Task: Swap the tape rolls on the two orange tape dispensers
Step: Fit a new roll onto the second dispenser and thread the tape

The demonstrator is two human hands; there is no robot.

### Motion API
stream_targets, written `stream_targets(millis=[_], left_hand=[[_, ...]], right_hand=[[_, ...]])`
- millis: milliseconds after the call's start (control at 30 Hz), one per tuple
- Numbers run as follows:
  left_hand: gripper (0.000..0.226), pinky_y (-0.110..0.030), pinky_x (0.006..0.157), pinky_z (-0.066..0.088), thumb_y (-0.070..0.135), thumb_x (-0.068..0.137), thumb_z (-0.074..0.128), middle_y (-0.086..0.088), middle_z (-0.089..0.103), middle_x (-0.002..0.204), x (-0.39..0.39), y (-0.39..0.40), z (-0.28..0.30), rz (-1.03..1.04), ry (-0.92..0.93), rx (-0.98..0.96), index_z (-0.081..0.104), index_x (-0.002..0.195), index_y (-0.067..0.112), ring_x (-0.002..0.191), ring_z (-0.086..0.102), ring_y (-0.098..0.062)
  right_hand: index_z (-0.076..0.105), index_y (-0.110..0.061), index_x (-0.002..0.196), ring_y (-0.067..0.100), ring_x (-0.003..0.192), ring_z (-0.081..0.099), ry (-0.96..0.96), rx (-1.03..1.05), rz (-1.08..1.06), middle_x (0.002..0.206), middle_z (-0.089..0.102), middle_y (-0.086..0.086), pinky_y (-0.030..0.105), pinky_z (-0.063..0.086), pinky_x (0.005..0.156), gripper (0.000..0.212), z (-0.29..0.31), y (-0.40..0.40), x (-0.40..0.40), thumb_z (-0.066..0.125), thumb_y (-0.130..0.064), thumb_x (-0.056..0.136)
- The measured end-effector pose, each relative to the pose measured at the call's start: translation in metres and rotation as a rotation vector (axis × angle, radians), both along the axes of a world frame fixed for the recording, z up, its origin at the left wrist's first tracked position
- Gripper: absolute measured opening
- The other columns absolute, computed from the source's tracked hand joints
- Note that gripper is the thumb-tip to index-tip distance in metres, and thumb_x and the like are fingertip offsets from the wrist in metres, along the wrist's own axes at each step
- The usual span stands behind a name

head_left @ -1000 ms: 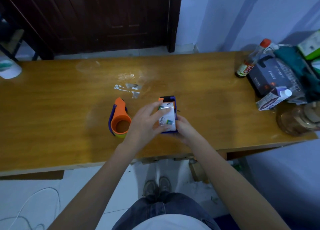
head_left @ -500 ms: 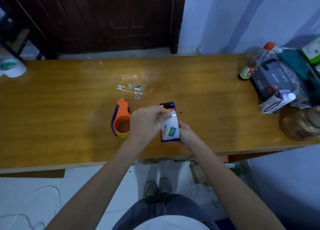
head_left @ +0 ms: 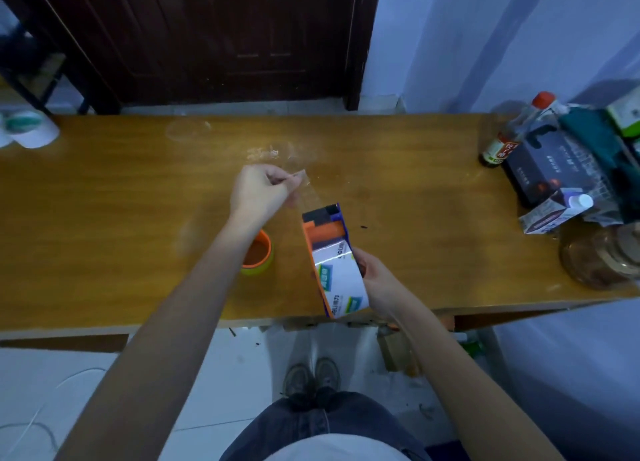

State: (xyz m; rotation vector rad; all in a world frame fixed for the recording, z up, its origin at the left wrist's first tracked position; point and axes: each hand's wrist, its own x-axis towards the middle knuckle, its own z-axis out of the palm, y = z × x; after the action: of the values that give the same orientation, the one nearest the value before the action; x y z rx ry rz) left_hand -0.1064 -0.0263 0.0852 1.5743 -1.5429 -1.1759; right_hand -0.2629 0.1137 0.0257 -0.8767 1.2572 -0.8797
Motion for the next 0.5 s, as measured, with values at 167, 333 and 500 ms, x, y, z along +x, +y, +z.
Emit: stream_targets(millis=[167, 333, 500], left_hand=[[0.016, -0.014, 0.04, 0.044, 0.007, 0.082, 0.067, 0.004, 0.064, 0.046, 0.003, 0.003, 0.01, -0.059, 0.065, 0.08, 0.066, 0.067, 0.012, 0.039, 0.06, -0.005], [0.021, -0.019, 0.045, 0.046, 0.008, 0.082, 0.066, 0.01, 0.062, 0.041, 0.002, 0.001, 0.01, -0.078, 0.036, 0.093, 0.064, 0.063, 0.015, 0.039, 0.059, -0.004], [0.022, -0.038, 0.067, 0.057, 0.013, 0.081, 0.068, 0.009, 0.063, 0.043, -0.012, -0.004, 0.02, -0.162, -0.039, 0.026, 0.065, 0.059, 0.017, 0.054, 0.063, -0.019]], right_hand=[[0.058, -0.023, 0.102, -0.005, 0.07, 0.067, -0.008, -0.031, -0.015, 0.074, 0.074, -0.017, 0.015, 0.051, 0.057, 0.035, 0.003, 0.005, 0.005, 0.059, 0.008, 0.085], [0.059, -0.012, 0.112, 0.007, 0.084, 0.066, 0.054, -0.093, 0.026, 0.095, 0.071, 0.003, 0.02, 0.052, 0.069, 0.034, 0.009, 0.003, 0.007, 0.062, 0.007, 0.084], [0.055, -0.008, 0.119, 0.002, 0.084, 0.066, 0.047, -0.107, 0.073, 0.098, 0.069, 0.002, 0.019, 0.052, 0.07, 0.037, 0.01, 0.005, 0.012, 0.059, 0.008, 0.086]])
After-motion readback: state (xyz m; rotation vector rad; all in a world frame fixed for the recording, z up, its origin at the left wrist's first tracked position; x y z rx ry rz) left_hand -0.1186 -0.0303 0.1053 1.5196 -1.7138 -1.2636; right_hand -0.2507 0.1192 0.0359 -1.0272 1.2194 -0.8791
